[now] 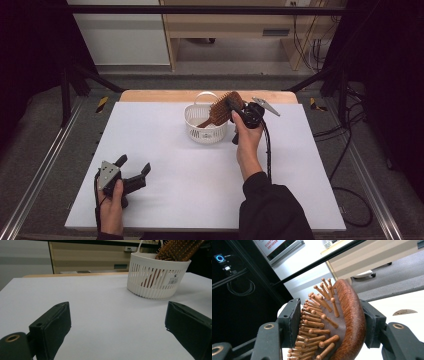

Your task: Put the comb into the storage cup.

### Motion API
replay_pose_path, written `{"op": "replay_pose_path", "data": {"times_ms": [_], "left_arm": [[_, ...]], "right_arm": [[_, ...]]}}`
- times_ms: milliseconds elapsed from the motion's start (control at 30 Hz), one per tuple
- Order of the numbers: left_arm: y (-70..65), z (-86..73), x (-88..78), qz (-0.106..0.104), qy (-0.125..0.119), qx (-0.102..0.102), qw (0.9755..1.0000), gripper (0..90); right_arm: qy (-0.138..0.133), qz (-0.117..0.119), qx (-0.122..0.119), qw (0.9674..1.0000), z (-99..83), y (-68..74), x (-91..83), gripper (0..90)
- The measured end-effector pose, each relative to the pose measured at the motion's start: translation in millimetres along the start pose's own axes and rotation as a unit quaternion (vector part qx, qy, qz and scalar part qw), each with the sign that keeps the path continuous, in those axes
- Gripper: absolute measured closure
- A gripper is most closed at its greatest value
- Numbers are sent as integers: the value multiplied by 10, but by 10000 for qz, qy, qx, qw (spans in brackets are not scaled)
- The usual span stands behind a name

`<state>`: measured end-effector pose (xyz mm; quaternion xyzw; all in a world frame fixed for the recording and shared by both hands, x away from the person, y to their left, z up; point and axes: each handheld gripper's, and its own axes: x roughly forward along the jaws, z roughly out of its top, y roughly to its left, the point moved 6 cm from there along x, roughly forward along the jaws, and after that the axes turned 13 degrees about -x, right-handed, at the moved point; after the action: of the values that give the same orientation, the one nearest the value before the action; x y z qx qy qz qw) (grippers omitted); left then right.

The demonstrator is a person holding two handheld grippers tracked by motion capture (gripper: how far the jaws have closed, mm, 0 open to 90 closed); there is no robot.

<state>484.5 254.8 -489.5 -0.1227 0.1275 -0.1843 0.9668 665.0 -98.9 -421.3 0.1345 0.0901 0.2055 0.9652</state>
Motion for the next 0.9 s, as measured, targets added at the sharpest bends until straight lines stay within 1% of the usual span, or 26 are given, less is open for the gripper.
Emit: {"op": "replay_pose_path", "data": {"times_ms": [900], "left_arm": [[0,-1,0,1,6,-1,10000,66]], "right_arm": [[59,49,-69,9999,-5,-16,-8,386]]}}
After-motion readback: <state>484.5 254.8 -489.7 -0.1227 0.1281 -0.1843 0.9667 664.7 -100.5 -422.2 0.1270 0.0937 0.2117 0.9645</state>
